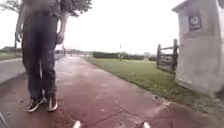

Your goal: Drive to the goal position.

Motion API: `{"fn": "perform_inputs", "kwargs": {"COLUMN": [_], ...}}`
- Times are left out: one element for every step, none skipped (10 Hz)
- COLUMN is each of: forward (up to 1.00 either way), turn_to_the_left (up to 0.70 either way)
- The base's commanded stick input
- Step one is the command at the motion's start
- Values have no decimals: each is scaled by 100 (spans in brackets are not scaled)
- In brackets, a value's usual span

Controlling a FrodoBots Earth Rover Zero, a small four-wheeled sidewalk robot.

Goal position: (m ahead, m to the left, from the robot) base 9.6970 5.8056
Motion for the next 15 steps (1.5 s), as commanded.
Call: {"fn": "perform_inputs", "kwargs": {"forward": [50,50,50,50,50,50,50,50,50,50,50,50,50,50,50], "turn_to_the_left": [0,0,3,27,50,50,46,18,0,0,0,26,50,50,50]}}
